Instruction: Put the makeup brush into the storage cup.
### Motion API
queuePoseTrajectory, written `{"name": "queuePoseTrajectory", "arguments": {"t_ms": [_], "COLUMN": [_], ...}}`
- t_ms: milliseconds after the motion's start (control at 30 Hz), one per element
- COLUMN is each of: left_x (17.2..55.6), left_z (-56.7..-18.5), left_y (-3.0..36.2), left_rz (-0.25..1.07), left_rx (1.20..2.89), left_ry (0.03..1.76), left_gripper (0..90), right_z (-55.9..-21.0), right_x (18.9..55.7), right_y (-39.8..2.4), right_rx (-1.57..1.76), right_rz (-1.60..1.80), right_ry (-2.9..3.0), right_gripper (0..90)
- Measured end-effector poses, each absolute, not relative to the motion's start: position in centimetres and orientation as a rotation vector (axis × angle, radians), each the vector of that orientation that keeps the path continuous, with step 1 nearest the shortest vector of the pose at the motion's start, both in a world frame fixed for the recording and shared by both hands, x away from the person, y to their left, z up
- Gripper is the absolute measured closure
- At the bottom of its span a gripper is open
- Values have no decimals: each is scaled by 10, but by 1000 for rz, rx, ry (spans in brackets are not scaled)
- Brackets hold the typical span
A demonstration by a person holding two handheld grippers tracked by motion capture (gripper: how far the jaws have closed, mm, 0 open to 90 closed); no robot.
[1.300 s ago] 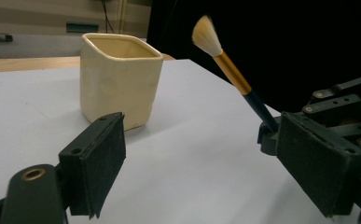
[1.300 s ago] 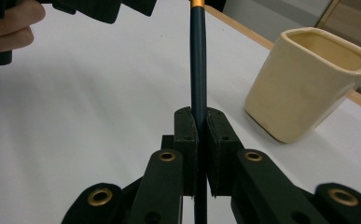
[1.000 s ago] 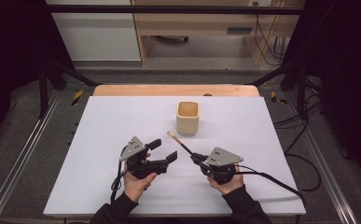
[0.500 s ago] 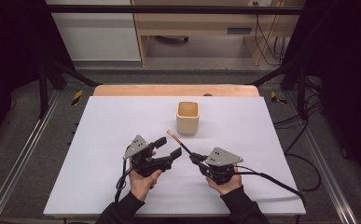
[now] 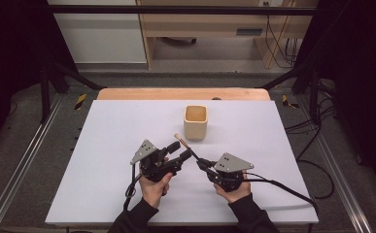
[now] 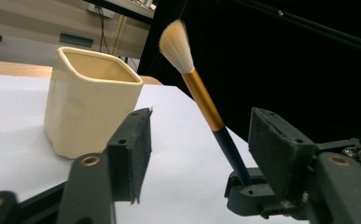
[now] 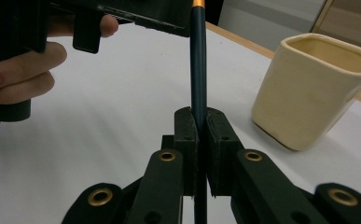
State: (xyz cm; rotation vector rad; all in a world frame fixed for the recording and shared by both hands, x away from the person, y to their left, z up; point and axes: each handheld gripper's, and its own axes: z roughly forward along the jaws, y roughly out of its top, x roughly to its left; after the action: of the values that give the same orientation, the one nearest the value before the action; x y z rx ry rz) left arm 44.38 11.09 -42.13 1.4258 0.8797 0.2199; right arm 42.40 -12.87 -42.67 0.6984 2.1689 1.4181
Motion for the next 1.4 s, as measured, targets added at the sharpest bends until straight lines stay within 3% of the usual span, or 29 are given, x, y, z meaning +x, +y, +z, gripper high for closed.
{"name": "queuePoseTrajectory", "arguments": {"t_ms": [700,1400], "left_x": [444,440], "left_z": [-424,-421], "left_y": [108,107], "left_rz": [160,130], "left_rx": [1349,1353], "left_ry": [919,896], "left_gripper": [713,798], "right_z": [-430,-434], "right_x": [424,425], "right_y": [-126,-123], "right_rx": [699,716], "right_rz": [1425,1421], "right_ry": [2179,2198], "right_gripper": [846,841]}}
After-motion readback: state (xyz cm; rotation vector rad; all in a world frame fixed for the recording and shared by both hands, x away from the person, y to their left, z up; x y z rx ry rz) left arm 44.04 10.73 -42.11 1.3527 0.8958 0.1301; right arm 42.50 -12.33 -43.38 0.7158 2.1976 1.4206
